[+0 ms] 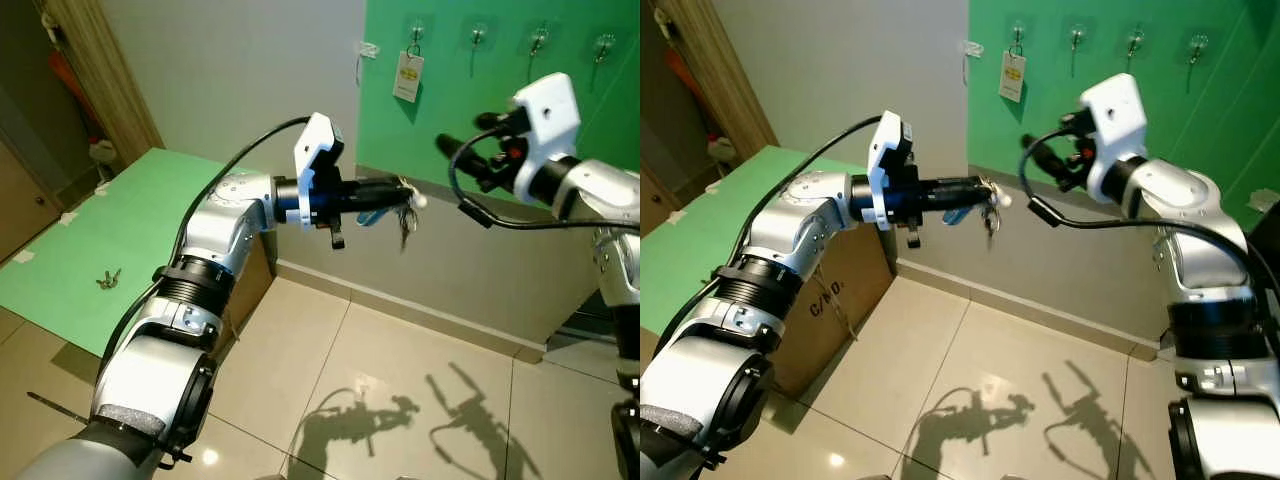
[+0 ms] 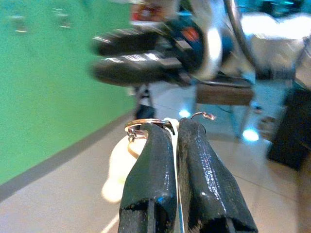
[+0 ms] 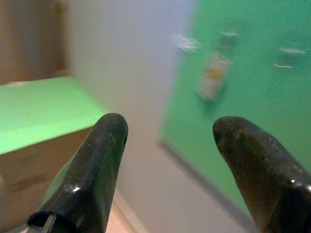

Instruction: Hang keys on a hook

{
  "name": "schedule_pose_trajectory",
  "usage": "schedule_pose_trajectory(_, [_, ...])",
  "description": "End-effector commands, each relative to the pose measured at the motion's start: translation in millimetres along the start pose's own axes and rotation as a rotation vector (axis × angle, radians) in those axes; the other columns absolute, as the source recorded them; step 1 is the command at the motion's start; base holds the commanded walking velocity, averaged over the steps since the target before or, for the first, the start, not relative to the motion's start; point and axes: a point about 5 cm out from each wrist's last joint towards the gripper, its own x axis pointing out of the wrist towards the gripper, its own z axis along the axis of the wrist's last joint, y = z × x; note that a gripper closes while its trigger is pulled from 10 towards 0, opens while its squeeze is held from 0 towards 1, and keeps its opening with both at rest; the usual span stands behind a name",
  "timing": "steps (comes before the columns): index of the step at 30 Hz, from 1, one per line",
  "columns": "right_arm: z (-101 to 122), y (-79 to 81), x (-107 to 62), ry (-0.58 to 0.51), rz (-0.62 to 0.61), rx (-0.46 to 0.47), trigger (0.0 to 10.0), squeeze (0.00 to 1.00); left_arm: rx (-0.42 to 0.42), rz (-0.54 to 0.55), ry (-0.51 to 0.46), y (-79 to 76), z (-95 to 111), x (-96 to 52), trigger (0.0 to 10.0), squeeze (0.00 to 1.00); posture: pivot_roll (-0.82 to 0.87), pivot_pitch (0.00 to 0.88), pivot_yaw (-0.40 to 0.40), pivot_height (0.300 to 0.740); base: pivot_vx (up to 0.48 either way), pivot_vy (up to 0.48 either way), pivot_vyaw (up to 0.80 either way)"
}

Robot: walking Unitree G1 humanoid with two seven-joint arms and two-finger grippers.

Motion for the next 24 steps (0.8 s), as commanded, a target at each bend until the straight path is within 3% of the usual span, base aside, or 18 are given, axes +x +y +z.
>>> schedule_pose_trajectory(1, [-15, -0.6, -4.4, 0.018, -0.083, 0.037, 10.0, 0.0, 0.016, 0.057, -0.004, 3.3, 1, -10.4, 0.0, 0.0, -0.24, 0.0, 0.085, 0.74, 0.0, 0.0, 0.0])
schedule_pose_trajectory(9, [-39, 15.6, -8.8, 0.057, -0.059, 0.166, 10.0, 0.0, 0.018, 0.01, -0.007, -1.5, 0, -10.8, 0.0, 0.0, -0.24, 0.0, 0.092, 0.74, 0.0, 0.0, 0.0])
schedule_pose_trajectory(15, [-37, 40.5, -13.1, 0.065, 0.149, 0.452, 10.0, 0.0, 0.072, -0.038, -0.059, 1.7, 25, -2.7, 0.0, 0.0, -0.25, 0.0, 0.097, 0.74, 0.0, 0.0, 0.0])
schedule_pose_trajectory(18, [-29, 52.0, -15.9, 0.061, 0.26, 0.48, 10.0, 0.0, 0.083, -0.052, -0.062, 2.0, 29, 0.3, 0.0, 0.0, -0.25, 0.0, 0.101, 0.74, 0.0, 0.0, 0.0])
schedule_pose_trajectory(24, [-21, 59.7, -19.5, 0.053, 0.332, 0.461, 10.0, 0.0, 0.085, -0.07, -0.062, 0.8, 30, 1.6, 0.0, 0.0, -0.26, 0.0, 0.103, 0.74, 0.0, 0.0, 0.0])
